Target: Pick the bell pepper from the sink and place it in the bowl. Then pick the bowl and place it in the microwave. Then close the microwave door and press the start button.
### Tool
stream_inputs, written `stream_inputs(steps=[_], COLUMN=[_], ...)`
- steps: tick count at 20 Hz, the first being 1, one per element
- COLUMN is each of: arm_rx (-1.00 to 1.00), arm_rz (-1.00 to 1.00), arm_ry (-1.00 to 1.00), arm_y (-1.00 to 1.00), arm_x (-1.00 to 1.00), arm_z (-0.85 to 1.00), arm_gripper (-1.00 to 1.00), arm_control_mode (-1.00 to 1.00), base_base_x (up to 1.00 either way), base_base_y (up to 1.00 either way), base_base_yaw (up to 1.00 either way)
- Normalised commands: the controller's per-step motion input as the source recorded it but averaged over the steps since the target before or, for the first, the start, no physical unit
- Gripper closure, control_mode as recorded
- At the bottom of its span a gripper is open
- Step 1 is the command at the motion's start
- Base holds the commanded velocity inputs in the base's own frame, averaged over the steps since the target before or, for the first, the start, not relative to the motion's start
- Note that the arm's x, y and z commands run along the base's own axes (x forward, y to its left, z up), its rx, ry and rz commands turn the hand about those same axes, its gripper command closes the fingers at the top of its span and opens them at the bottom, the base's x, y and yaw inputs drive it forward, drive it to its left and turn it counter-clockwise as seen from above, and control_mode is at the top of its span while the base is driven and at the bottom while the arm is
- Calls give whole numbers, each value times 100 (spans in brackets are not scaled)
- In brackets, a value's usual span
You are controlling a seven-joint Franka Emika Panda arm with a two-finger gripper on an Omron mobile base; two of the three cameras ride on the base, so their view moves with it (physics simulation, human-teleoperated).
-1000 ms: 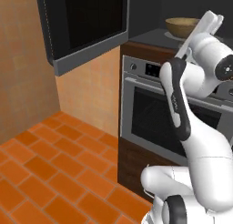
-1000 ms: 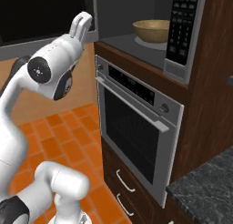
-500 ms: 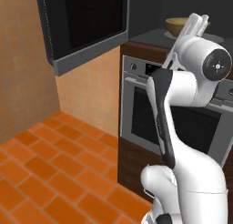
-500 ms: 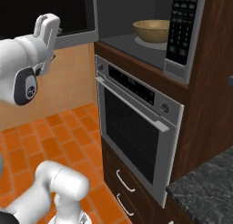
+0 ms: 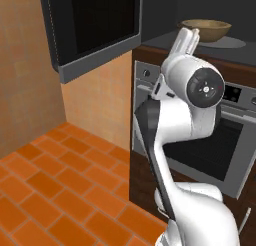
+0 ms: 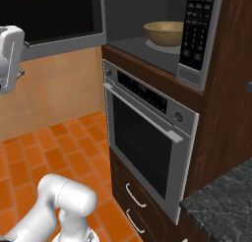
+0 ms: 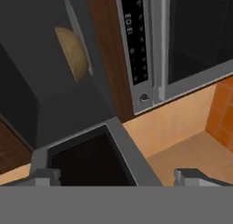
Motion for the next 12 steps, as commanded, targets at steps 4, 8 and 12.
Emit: stream_inputs(steps=[4,8,12], arm_rx=[-11,-7,-8], arm_rz=[1,0,0], arm_ry=[-10,-1,0], arm_y=[100,97,82], arm_x=[-19,-16,12], arm_z=[-73,-58,-48], arm_gripper=[-100,-100,-100], arm_control_mode=[-100,-100,-100], base_base_x=[0,0,0], base_base_y=[0,0,0], base_base_yaw=[0,0,0])
